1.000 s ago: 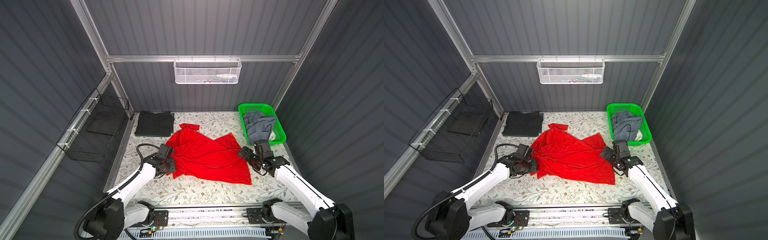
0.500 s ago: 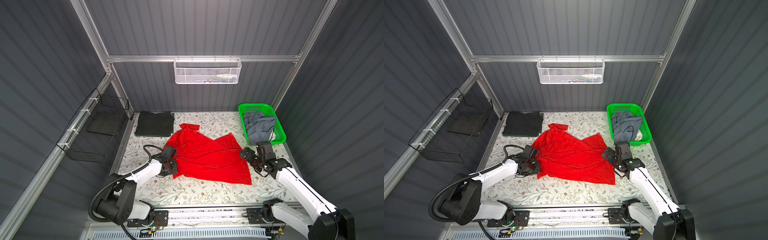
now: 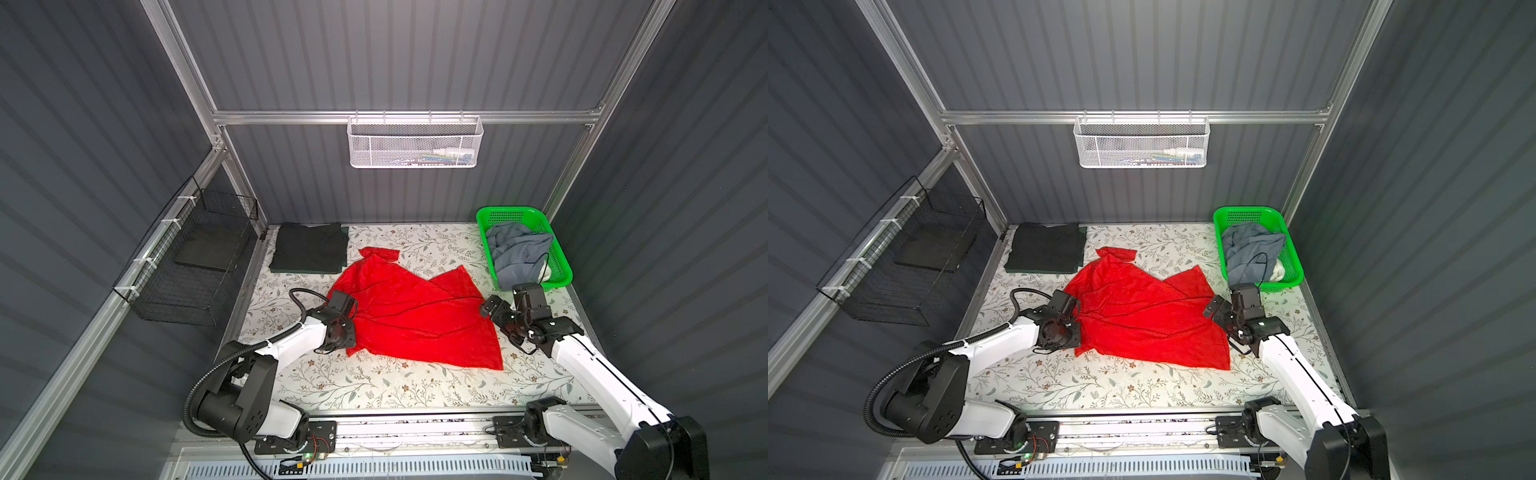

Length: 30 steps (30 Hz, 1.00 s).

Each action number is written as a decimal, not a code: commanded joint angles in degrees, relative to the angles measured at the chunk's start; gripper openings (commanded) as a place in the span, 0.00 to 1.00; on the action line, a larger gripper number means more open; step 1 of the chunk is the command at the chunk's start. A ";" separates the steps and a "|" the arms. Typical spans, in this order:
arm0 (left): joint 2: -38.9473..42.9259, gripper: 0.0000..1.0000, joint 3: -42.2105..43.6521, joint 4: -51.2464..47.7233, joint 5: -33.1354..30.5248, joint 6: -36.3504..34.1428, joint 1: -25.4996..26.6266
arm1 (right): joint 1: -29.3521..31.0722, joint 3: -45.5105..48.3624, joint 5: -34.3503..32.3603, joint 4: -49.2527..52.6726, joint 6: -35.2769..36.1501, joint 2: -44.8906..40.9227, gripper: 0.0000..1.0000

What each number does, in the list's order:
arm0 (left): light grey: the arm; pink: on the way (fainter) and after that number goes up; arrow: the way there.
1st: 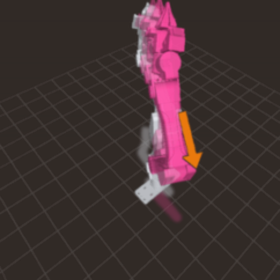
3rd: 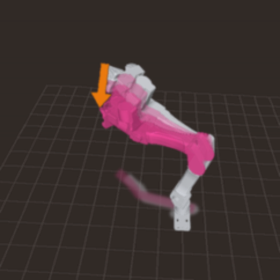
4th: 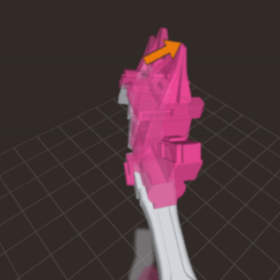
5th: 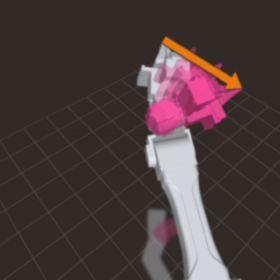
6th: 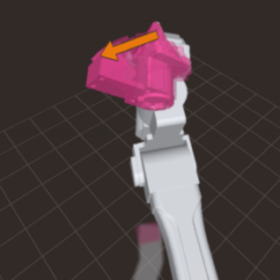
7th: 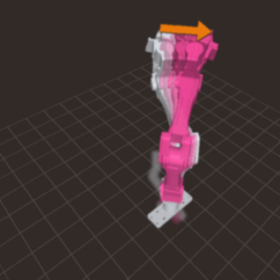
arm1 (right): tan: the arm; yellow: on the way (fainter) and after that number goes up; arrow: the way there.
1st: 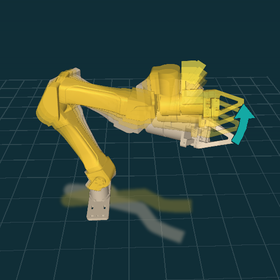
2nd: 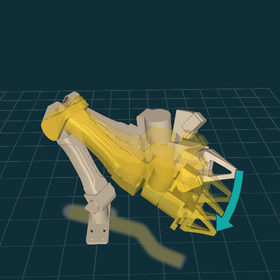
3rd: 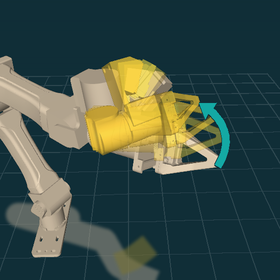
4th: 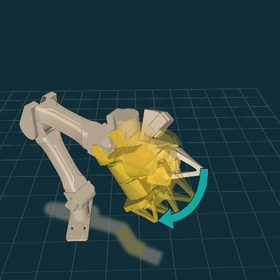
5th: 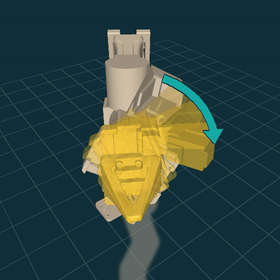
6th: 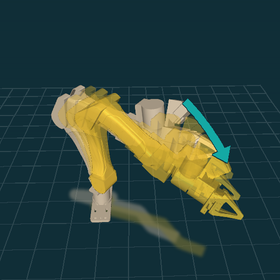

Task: Fold and stack the t-shirts

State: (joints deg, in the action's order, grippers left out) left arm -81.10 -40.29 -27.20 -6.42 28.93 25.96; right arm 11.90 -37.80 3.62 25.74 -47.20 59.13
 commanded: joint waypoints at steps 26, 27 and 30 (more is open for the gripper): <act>2.02 0.54 -0.50 -6.14 -0.54 -1.09 0.32 | -1.15 0.07 5.52 -2.95 -1.56 1.12 0.99; 1.93 0.54 -0.08 -5.45 -1.45 -0.82 0.31 | -1.25 0.13 5.61 -2.92 -1.61 0.96 0.99; 1.09 0.49 0.90 -4.18 -2.71 -0.65 0.30 | -1.51 0.36 5.67 -2.90 -1.67 0.55 0.99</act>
State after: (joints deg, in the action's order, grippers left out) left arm -79.20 -40.53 -32.53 -7.84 28.53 26.17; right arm 10.76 -37.82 9.02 23.18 -48.27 60.55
